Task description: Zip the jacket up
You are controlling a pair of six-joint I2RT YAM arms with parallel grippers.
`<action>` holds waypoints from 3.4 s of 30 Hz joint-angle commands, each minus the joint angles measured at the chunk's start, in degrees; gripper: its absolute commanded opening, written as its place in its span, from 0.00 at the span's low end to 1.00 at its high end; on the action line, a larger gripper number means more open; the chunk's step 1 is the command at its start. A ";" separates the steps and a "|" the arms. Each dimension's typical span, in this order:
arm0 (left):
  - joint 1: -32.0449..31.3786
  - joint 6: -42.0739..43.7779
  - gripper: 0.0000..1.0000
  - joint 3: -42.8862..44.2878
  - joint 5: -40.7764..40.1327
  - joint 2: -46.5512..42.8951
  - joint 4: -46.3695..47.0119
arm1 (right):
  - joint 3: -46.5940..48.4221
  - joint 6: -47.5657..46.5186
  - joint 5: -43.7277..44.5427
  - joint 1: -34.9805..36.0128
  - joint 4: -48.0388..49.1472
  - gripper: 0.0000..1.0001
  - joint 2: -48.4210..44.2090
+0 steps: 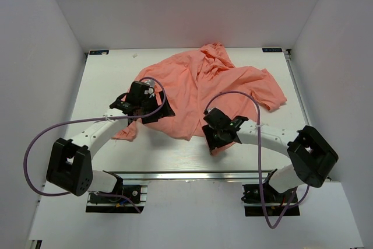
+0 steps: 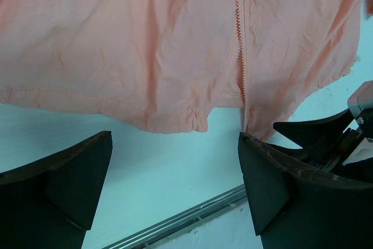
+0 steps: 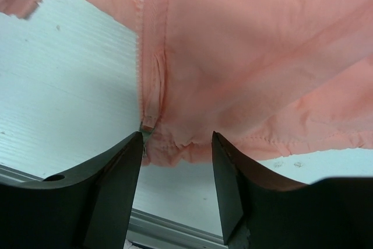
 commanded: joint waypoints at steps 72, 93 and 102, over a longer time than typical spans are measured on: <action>-11.47 -0.07 0.50 3.00 30.29 10.44 32.40 | -11.43 6.35 -2.42 1.09 29.49 0.00 -28.09; -12.71 -4.81 0.00 -0.52 32.84 9.74 41.38 | -12.22 10.21 0.92 0.21 27.56 0.21 -29.40; -12.71 -6.57 0.00 -1.05 33.98 9.39 43.93 | -13.71 11.18 0.48 -0.14 27.03 0.35 -29.58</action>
